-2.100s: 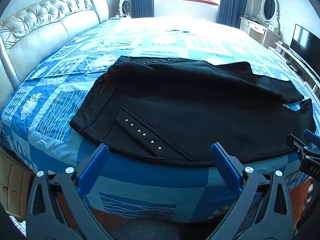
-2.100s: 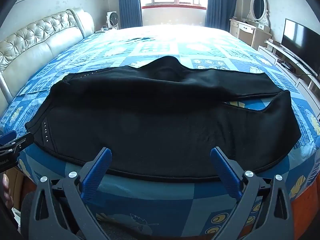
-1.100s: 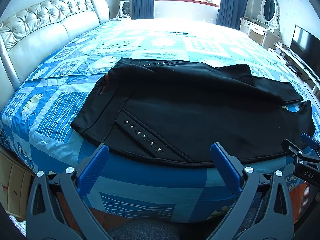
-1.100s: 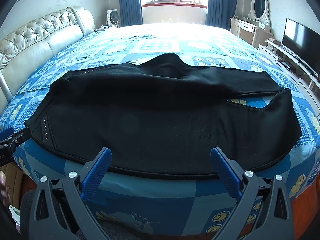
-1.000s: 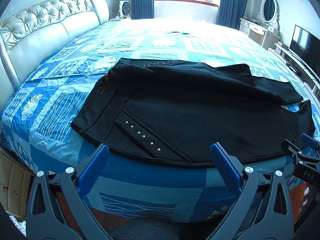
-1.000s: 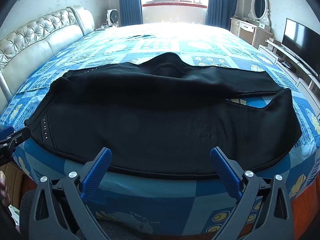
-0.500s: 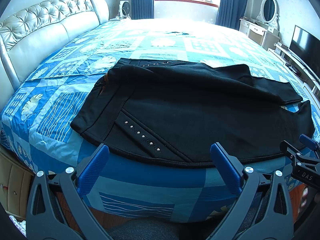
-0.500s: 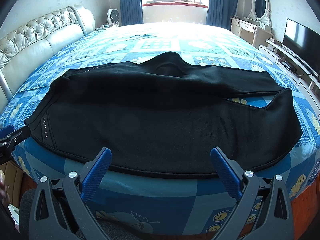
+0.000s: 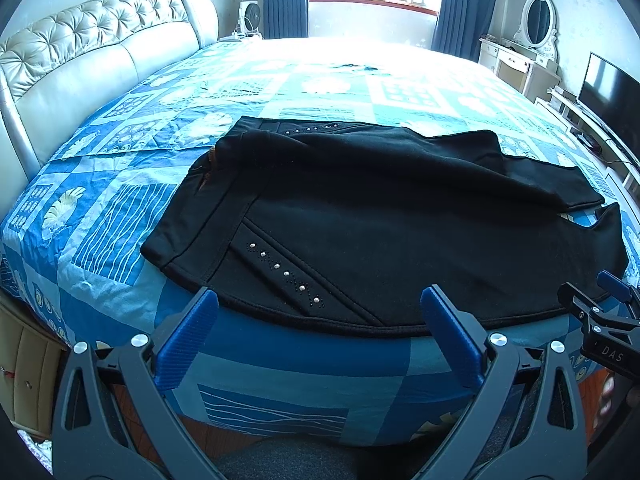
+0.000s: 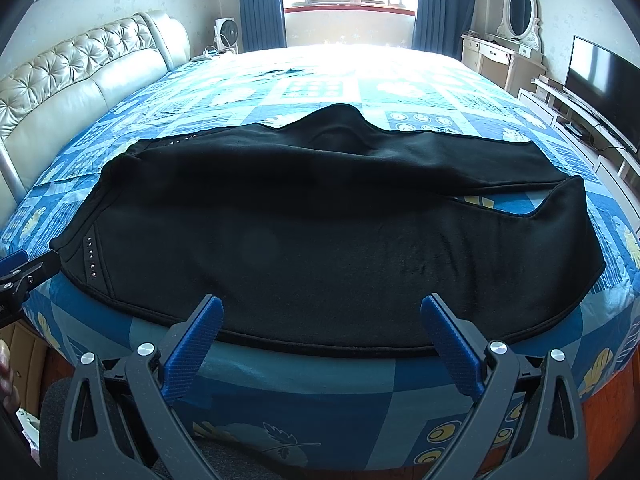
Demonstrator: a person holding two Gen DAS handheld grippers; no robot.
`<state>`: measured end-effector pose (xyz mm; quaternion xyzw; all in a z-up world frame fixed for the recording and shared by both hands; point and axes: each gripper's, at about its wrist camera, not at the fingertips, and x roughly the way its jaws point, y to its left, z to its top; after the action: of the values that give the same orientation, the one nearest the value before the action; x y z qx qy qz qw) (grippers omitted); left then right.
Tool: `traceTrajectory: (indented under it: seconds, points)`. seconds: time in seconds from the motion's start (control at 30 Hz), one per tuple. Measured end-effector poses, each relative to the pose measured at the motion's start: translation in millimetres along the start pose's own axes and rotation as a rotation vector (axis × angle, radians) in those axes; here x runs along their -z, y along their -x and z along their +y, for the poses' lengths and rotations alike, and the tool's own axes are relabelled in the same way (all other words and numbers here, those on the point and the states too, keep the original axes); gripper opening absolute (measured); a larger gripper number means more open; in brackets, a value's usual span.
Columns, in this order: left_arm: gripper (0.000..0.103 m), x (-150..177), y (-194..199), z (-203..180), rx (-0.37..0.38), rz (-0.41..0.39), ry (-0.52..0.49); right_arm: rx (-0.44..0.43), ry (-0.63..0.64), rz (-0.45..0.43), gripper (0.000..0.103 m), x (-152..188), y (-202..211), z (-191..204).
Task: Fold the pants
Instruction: 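Grasp the black trousers' leg hem with the right gripper and lift it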
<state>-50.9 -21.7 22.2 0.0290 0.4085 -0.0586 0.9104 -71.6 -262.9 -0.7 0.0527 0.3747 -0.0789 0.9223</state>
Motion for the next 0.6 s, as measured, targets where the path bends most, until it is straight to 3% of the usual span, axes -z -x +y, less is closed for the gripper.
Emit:
traceTrajectory:
  seconds: [0.17, 0.3, 0.43, 0.6]
  points:
    - [0.101, -0.5, -0.2, 0.6, 0.001, 0.001, 0.002, -0.046, -0.05, 0.005, 0.099, -5.3, 5.4, -10.3]
    - [0.101, -0.5, -0.1, 2.8, 0.004, 0.006, 0.01, -0.127, -0.202, 0.002, 0.099, -19.4, 21.9, -53.4]
    - [0.101, 1.0, -2.0, 4.3, 0.009, 0.02, 0.016, -0.289, -0.542, -0.057, 0.099, -22.3, 40.4, -152.8]
    - [0.101, 0.3, -1.6, 4.7, 0.012, 0.016, 0.019, -0.371, -0.932, -0.142, 0.099, 7.5, 49.7, -287.6]
